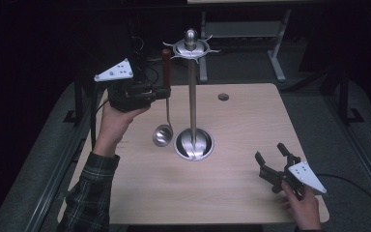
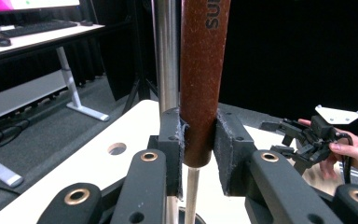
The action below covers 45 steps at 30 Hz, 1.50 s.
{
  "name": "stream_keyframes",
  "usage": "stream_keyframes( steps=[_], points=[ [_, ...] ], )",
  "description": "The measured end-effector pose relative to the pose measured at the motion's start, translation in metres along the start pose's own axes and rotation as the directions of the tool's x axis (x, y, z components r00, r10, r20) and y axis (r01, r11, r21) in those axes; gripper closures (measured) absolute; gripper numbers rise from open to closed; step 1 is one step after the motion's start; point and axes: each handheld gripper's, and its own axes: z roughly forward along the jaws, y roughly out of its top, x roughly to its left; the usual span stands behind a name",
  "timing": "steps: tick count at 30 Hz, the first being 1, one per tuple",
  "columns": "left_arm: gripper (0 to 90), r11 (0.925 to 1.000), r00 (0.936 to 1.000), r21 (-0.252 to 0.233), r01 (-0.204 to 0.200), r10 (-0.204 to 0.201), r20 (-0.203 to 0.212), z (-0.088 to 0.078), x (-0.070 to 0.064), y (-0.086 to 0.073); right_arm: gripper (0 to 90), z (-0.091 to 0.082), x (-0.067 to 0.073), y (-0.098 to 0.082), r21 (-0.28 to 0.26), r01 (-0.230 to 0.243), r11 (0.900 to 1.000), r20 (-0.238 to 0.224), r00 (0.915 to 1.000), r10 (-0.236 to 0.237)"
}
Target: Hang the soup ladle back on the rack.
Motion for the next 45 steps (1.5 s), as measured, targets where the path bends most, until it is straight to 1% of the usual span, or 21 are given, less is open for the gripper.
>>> stream_keyframes(
  steps=[5, 11, 16, 18, 22, 25, 26, 27, 28, 32, 33, 34, 40, 41, 43, 45],
  points=[
    [74.3, 0.9999, 0.9999, 0.008, 0.007, -0.007, 0.008, 0.005, 0.001, 0.002, 12.8, 0.000, 0.000, 0.000, -0.002, -0.004, 1.000, 0.001, 1.0000, 0.004],
    [74.3, 0.9995, 0.9997, 0.023, 0.023, -0.023, 0.009, 0.013, 0.003, 0.003, 12.8, 0.000, 0.000, 0.000, -0.002, -0.002, 1.000, 0.000, 1.0000, 0.002],
    [74.2, 0.9989, 0.9998, 0.043, 0.017, -0.017, -0.008, 0.020, 0.003, 0.001, 12.9, 0.000, 0.000, 0.000, -0.001, -0.002, 1.000, 0.000, 1.0000, 0.002],
    [74.1, 0.9993, 0.9999, 0.035, 0.014, -0.013, -0.011, 0.021, 0.002, -0.001, 12.8, 0.000, 0.000, 0.000, -0.001, -0.002, 1.000, -0.001, 1.0000, 0.002],
    [73.9, 0.9993, 0.9998, 0.031, 0.018, -0.018, -0.002, 0.021, 0.002, -0.002, 12.8, 0.000, 0.000, 0.000, -0.002, -0.002, 1.000, -0.001, 1.0000, 0.002],
    [72.4, 0.9992, 0.9998, 0.039, 0.005, -0.004, -0.020, 0.021, 0.001, -0.001, 12.8, 0.000, 0.000, 0.000, -0.002, 0.000, 1.000, -0.001, 1.0000, 0.000],
    [69.6, 0.9986, 0.9995, 0.052, -0.004, 0.006, -0.032, 0.021, 0.001, -0.001, 12.8, 0.000, 0.000, 0.000, -0.002, 0.002, 1.000, -0.001, 1.0000, -0.002],
    [66.1, 0.9982, 0.9993, 0.059, -0.011, 0.013, -0.035, 0.021, 0.001, -0.001, 12.8, 0.000, 0.000, 0.000, -0.001, 0.002, 1.000, -0.001, 1.0000, -0.002],
    [65.0, 0.9976, 0.9992, 0.067, -0.016, 0.019, -0.036, 0.020, 0.000, -0.002, 12.8, 0.000, 0.000, 0.000, -0.001, 0.002, 1.000, -0.001, 1.0000, -0.002],
    [58.4, 0.9969, 0.9988, 0.078, -0.012, 0.016, -0.046, 0.018, 0.000, -0.004, 12.8, 0.000, 0.000, 0.000, 0.002, 0.002, 1.000, -0.001, 1.0000, -0.002],
    [56.6, 0.9961, 0.9985, 0.087, -0.010, 0.014, -0.052, 0.018, 0.000, -0.005, 12.8, 0.000, 0.000, 0.000, 0.002, 0.002, 1.000, -0.001, 1.0000, -0.002],
    [54.5, 0.9952, 0.9983, 0.096, -0.017, 0.022, -0.054, 0.017, 0.000, -0.006, 12.8, 0.000, 0.000, 0.000, 0.002, 0.002, 1.000, 0.000, 1.0000, -0.002],
    [44.3, 0.9924, 0.9978, 0.122, -0.012, 0.020, -0.064, 0.013, -0.001, -0.010, 12.9, 0.000, 0.000, 0.000, 0.001, 0.002, 1.000, 0.000, 1.0000, -0.002],
    [41.1, 0.9913, 0.9977, 0.131, -0.016, 0.024, -0.063, 0.012, -0.002, -0.011, 12.9, 0.000, 0.000, 0.000, 0.002, 0.002, 1.000, -0.001, 1.0000, -0.002],
    [36.7, 0.9897, 0.9976, 0.143, -0.010, 0.020, -0.067, 0.011, -0.003, -0.012, 12.8, 0.000, 0.000, 0.000, 0.001, 0.003, 1.000, 0.000, 1.0000, -0.003],
    [31.6, 0.9865, 0.9970, 0.163, -0.016, 0.028, -0.072, 0.010, -0.004, -0.014, 12.8, 0.000, 0.000, 0.000, 0.002, 0.002, 1.000, 0.000, 1.0000, -0.002]
  ],
)
